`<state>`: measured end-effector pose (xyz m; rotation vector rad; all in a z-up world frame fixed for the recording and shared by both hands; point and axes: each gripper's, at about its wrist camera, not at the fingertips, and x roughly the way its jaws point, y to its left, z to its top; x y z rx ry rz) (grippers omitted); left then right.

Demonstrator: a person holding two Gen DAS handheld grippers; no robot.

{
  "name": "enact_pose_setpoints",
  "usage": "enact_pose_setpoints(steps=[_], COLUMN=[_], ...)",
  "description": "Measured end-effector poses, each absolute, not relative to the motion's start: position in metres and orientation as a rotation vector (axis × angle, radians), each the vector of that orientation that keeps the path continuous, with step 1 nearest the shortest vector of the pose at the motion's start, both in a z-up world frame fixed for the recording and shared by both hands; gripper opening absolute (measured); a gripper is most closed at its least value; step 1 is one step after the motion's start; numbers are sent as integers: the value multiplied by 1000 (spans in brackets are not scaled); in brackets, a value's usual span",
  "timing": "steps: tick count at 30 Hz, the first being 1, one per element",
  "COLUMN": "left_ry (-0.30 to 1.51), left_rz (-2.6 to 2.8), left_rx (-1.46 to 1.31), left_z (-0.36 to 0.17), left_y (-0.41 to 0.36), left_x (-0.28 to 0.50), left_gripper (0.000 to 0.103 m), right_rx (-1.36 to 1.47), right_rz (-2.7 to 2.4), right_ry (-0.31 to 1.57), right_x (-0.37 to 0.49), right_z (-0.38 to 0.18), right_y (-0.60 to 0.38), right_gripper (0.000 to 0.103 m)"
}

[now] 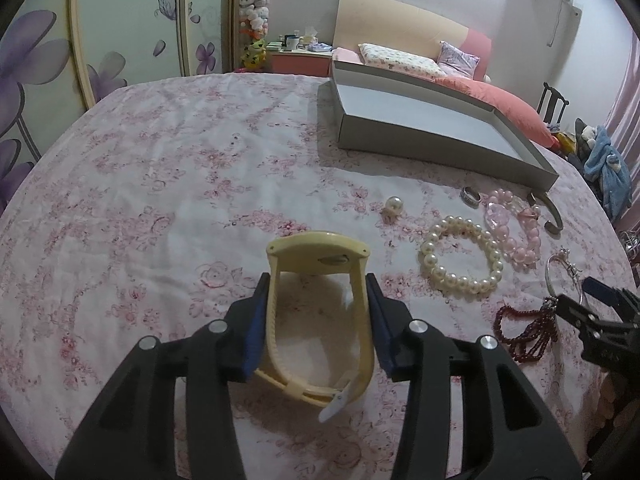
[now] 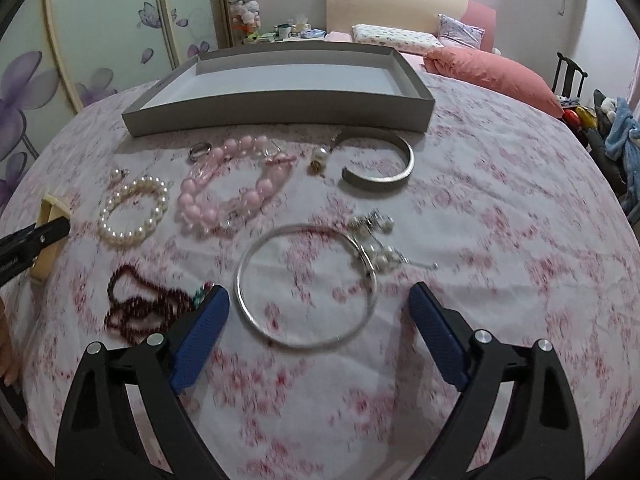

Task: Organize jewelry
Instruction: 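Lift the cream watch with the left gripper while the right gripper grasps the silver bangle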

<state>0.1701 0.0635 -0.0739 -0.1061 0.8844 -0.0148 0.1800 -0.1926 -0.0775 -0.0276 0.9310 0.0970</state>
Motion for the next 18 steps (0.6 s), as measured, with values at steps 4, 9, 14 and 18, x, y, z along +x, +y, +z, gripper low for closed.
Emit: enact_pose_setpoints(steps=[4,9,14,18], left_ry=[885,884,883,881], left_rz=[-16,-18,-19,-17], left_rx=[-107,-112,-114,-117], left_z=[-74,-73,-73,-72], left_y=[64,64,65,65], left_x=[170,170,170,169], left_gripper=[44,44,44,44], right_rx=[-32,-26,18,18], right_rz=[112,129,152,157], right_ry=[920,909,880,838], right_x=[182,176,165,157], right_z=[-75,-74,-70,-64], right_y=[-189,-191,-198,-199], right_gripper=[75,73,73,73])
